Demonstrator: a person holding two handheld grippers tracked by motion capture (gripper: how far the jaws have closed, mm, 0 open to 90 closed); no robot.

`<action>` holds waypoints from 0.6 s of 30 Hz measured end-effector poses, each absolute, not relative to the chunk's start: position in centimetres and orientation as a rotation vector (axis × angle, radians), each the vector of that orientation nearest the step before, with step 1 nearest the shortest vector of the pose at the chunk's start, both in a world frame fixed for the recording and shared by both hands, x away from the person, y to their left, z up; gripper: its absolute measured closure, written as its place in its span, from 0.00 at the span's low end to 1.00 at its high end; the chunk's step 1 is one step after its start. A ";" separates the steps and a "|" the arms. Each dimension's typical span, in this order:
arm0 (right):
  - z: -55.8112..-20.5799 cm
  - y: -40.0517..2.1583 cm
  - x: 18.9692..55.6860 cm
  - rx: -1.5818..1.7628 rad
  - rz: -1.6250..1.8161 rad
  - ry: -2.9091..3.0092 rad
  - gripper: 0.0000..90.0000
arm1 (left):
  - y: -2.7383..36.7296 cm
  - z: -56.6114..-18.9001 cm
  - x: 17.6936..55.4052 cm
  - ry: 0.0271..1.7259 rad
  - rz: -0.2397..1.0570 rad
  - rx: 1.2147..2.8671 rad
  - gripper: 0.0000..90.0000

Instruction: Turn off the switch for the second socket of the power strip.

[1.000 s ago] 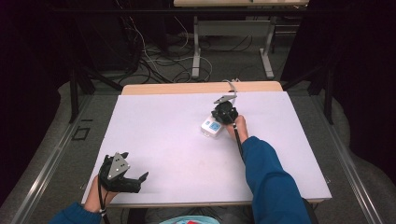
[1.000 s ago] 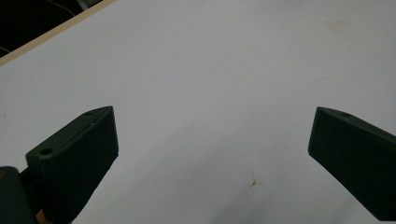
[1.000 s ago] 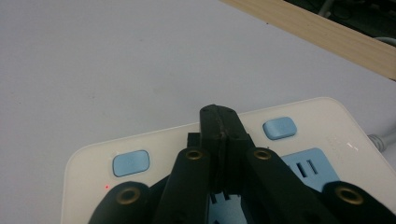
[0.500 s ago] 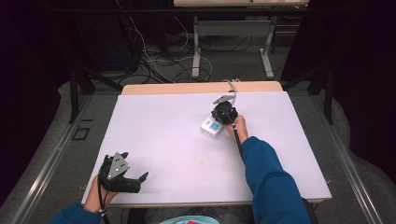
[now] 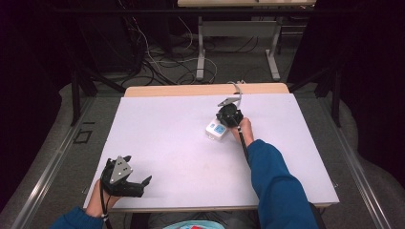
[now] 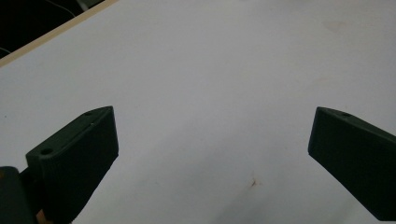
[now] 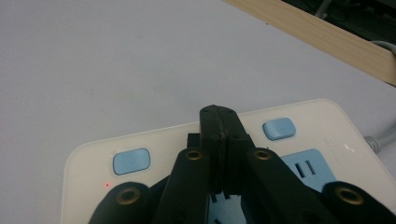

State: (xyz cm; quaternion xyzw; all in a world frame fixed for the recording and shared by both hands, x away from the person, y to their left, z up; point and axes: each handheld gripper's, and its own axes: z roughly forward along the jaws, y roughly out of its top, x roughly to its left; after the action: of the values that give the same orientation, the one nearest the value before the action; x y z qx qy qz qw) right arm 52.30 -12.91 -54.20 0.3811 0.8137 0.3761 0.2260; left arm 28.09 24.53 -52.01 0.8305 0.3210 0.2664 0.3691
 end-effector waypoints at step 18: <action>-53.7 -12.8 52.2 1.032 1.015 2.247 1.00 | 24.6 -52.0 28.1 0.821 0.685 2.132 0.02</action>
State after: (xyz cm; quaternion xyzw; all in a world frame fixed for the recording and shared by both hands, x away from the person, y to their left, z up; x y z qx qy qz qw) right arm 52.21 -12.84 -53.74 0.3755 0.8177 0.3694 0.2321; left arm 28.06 24.59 -52.01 0.8307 0.3199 0.2668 0.3693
